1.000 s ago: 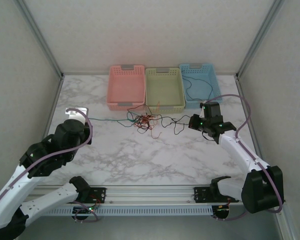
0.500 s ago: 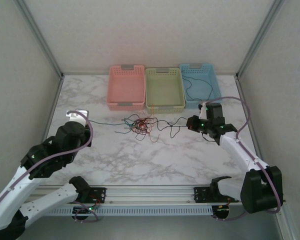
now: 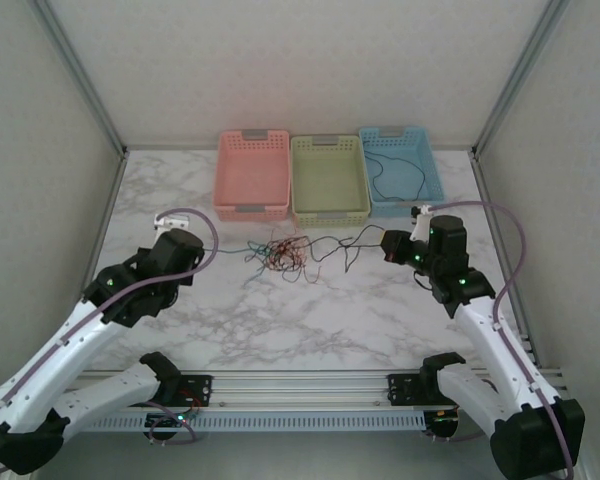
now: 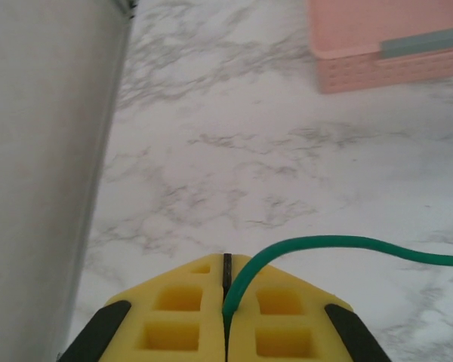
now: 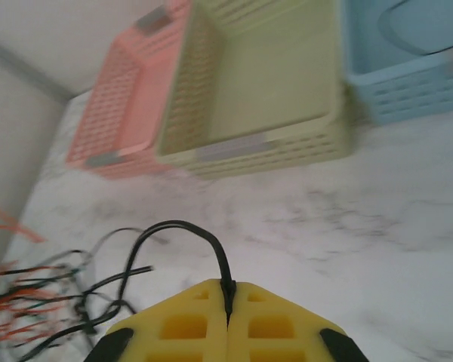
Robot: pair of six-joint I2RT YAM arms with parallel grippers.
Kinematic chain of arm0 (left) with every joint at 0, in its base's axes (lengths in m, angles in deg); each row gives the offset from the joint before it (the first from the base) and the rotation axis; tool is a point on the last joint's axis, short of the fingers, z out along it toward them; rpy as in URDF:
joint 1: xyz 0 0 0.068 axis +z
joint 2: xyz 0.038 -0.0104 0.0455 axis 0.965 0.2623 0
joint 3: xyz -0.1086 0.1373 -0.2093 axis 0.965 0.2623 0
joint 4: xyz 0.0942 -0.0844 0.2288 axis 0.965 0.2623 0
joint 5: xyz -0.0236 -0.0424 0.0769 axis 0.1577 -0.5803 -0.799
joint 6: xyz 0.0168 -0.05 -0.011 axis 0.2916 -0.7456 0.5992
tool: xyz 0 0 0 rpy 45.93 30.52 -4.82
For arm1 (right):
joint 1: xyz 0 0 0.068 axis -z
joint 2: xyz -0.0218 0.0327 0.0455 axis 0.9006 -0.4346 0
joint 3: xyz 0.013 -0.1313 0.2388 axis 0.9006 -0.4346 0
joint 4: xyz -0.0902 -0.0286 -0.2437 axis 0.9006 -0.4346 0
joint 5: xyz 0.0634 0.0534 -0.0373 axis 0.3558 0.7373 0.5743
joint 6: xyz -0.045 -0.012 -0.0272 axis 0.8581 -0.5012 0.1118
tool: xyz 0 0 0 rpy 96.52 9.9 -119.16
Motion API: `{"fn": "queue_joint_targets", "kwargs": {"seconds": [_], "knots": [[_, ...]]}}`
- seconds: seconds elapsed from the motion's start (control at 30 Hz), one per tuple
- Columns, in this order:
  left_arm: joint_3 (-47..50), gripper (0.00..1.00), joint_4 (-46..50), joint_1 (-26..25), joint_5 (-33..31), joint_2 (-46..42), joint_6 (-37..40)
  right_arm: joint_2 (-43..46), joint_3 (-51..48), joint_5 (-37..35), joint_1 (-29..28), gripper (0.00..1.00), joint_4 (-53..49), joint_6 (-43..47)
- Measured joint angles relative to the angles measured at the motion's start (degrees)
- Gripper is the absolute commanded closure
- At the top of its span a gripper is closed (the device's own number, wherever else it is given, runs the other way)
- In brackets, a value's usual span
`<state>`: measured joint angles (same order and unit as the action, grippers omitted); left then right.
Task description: Untangle the cables
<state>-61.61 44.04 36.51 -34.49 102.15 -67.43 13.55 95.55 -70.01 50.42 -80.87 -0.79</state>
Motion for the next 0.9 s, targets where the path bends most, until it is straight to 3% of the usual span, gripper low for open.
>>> {"fn": "queue_joint_targets", "kwargs": {"seconds": [0.2, 0.33, 0.5, 0.67, 0.9], "knots": [[-3.32, 1.0, 0.33, 4.68, -0.13, -2.01, 1.11, -0.26, 4.42, -19.8, 0.13, 1.0, -9.51, -0.96], [-5.53, 1.0, 0.46, 6.93, -0.22, -2.64, 2.27, -1.6, 4.48, -27.98, 1.99, 1.0, -13.05, -2.82], [-5.92, 1.0, 1.07, 7.76, -0.66, -2.8, 3.28, -3.96, 4.48, -30.49, 6.95, 1.0, -14.58, -4.68], [-7.08, 1.0, 3.32, 9.64, -6.86, -3.89, 3.34, -6.73, 4.48, -34.01, 13.03, 1.0, -16.13, -5.9], [-7.8, 1.0, 3.65, 11.19, -9.09, -6.49, 3.43, -7.04, 2.51, -33.44, 15.72, 1.0, -15.37, -6.05]]}}
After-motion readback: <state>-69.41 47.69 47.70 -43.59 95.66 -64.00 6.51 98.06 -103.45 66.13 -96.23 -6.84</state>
